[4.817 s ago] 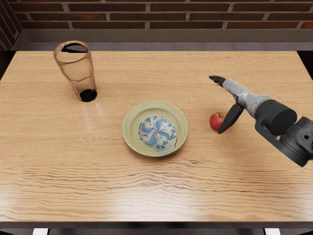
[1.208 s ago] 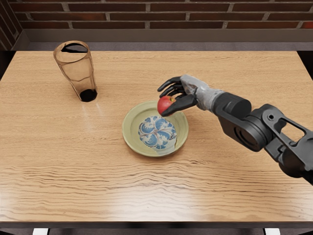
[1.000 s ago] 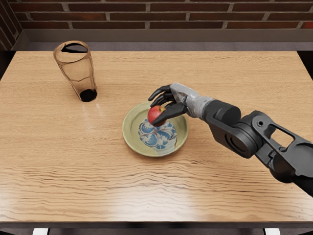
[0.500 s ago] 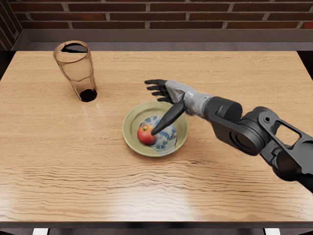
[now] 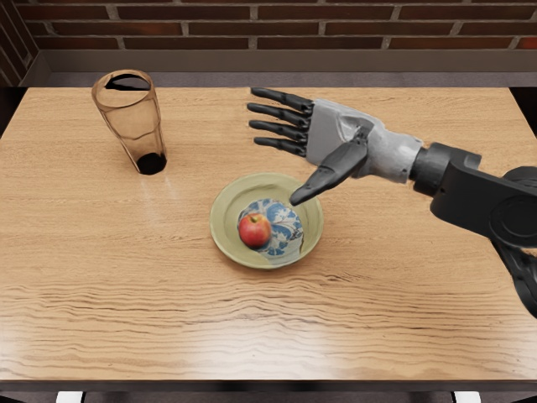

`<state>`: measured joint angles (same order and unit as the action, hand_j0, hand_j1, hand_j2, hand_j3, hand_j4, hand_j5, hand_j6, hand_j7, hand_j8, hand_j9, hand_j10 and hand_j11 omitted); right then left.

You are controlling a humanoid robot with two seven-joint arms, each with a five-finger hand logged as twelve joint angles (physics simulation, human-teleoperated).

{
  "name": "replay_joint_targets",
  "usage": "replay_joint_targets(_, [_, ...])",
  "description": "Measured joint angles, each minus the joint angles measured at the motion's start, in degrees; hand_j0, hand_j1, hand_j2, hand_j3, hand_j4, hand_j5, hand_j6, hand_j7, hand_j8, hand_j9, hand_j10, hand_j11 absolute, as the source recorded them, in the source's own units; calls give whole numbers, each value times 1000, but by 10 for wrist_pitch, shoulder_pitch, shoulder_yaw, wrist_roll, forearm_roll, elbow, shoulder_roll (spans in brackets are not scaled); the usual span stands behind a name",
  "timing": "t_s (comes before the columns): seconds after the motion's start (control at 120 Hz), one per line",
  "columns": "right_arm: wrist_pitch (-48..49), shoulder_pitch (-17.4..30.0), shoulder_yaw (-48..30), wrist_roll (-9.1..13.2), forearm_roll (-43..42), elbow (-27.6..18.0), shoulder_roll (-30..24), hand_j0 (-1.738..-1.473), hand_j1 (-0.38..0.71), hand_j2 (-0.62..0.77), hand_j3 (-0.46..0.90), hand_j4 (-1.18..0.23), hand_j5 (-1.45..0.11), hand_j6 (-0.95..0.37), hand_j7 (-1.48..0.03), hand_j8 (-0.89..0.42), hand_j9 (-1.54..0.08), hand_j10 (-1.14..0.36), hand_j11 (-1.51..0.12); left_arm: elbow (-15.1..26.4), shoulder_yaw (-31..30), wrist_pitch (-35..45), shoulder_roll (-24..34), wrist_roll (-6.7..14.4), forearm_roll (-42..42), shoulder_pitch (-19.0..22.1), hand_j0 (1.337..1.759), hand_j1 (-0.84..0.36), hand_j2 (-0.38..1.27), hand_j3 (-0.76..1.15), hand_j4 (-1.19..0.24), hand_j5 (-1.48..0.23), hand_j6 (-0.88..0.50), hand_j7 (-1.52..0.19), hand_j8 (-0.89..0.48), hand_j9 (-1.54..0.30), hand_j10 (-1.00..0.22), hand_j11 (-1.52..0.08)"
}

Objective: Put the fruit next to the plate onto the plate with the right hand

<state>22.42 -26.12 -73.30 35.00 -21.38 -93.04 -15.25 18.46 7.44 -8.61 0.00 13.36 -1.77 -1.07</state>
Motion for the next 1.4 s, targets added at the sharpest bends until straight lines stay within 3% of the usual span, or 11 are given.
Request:
replay_joint_targets(0.15, [37, 67, -59, 0, 16, 10, -17, -1658, -310, -4, 0, -33, -44, -33, -44, -32, -44, -32, -44, 0, 0, 0, 0, 0, 0, -1, 1658, 349, 0, 0, 0, 0, 1, 0, 1, 0, 0, 0])
replay_joint_targets(0.4, [75, 117, -93, 0, 53, 39, -96, -1658, -313, -5, 0, -30, -40, -30, -40, -29, -40, -30, -40, 0, 1, 0, 0, 0, 0, -1, 1658, 349, 0, 0, 0, 0, 1, 0, 1, 0, 0, 0])
replay_joint_targets(0.783, [104, 145, -187, 0, 59, 85, -126, -1658, -314, -5, 0, -29, -38, -28, -38, -29, -38, -29, -38, 0, 1, 0, 0, 0, 0, -6, 1658, 349, 0, 0, 0, 0, 1, 0, 1, 0, 0, 0])
replay_joint_targets(1.4, [110, 156, -206, 0, 76, 99, -141, -1658, -314, -5, 0, -29, -38, -28, -38, -28, -38, -29, -38, -1, 1, 0, 0, 0, 0, -7, 1658, 349, 0, 0, 0, 0, 1, 0, 1, 0, 0, 0])
